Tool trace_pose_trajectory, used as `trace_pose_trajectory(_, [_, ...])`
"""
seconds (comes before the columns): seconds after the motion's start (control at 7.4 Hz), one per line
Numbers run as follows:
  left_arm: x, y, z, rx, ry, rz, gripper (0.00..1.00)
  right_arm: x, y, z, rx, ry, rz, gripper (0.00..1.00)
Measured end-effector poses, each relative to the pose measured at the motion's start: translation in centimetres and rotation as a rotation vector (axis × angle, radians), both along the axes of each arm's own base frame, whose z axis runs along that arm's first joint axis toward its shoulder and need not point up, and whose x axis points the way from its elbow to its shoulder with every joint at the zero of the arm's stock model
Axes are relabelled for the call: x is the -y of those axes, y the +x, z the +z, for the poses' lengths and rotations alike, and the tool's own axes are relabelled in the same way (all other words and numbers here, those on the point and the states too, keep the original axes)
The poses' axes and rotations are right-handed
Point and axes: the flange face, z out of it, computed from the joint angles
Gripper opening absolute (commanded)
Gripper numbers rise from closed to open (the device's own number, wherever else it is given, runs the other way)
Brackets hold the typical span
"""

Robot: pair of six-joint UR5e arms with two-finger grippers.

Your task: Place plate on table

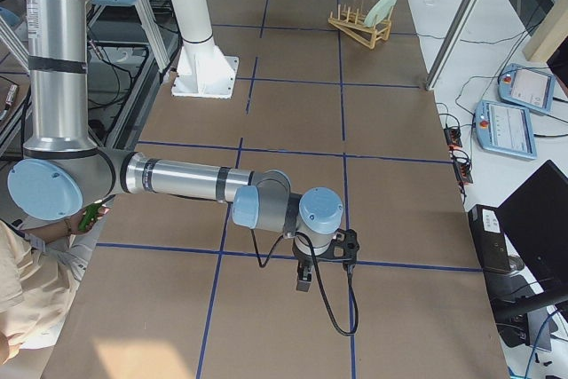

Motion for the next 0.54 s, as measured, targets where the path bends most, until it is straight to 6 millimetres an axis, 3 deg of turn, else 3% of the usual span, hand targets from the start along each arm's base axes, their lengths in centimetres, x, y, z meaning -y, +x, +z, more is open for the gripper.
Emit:
trace_pose_trajectory(0.27, [0.2, 0.0, -0.8, 0.003, 0.018, 0.001, 1.0, 0.0, 0.0, 0.0, 0.0, 0.0, 0.0, 1.0])
trace_pose_trajectory(0.54, [1.3, 0.0, -3.1, 0.012, 0.066, 0.0, 1.0, 0.0, 0.0, 0.0, 0.0, 0.0, 0.0, 1.0])
